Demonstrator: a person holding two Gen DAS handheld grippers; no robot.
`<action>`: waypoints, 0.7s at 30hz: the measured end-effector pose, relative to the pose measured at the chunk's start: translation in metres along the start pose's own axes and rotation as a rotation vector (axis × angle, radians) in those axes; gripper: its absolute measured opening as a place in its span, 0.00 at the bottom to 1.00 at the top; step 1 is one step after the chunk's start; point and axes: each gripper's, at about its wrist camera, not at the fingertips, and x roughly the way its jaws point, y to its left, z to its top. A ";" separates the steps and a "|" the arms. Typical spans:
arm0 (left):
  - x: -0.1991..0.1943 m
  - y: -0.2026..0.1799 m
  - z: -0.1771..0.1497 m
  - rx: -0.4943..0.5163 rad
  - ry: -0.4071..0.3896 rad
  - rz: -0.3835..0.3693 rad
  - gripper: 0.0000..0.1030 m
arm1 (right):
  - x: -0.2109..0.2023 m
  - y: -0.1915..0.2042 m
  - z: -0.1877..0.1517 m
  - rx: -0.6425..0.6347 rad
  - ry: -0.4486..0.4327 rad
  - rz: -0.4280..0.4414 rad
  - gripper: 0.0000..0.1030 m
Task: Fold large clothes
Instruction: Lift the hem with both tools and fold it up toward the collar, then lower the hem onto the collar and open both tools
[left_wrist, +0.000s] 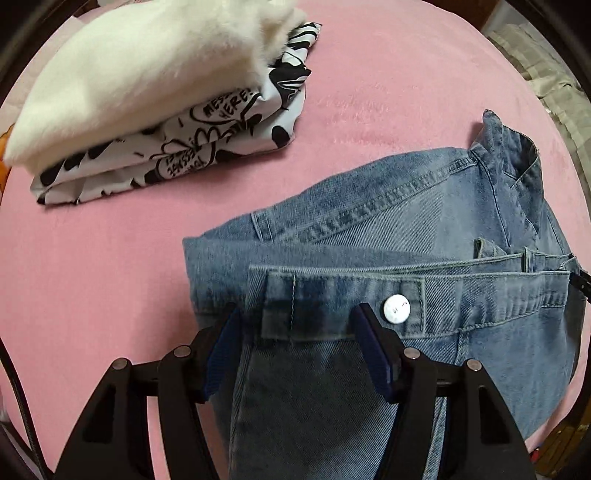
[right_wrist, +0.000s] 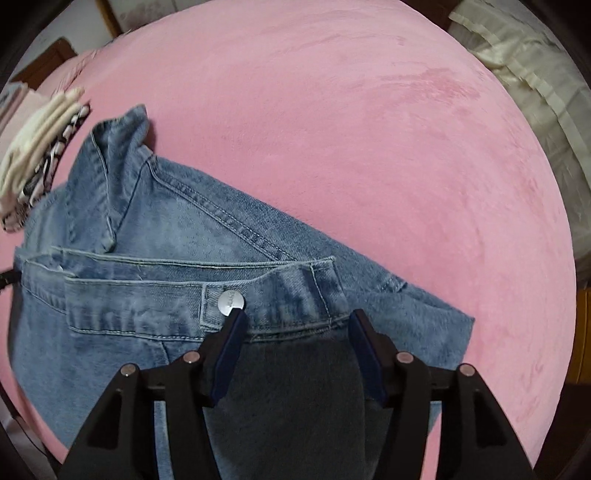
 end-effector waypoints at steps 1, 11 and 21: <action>0.002 0.001 0.001 0.000 -0.001 -0.001 0.61 | 0.001 0.000 -0.001 -0.005 -0.008 0.000 0.58; -0.002 -0.030 -0.004 0.082 -0.114 0.155 0.23 | -0.012 -0.015 -0.015 0.116 -0.080 0.031 0.25; -0.069 -0.025 -0.008 -0.061 -0.303 0.160 0.19 | -0.077 -0.032 -0.022 0.240 -0.243 0.087 0.23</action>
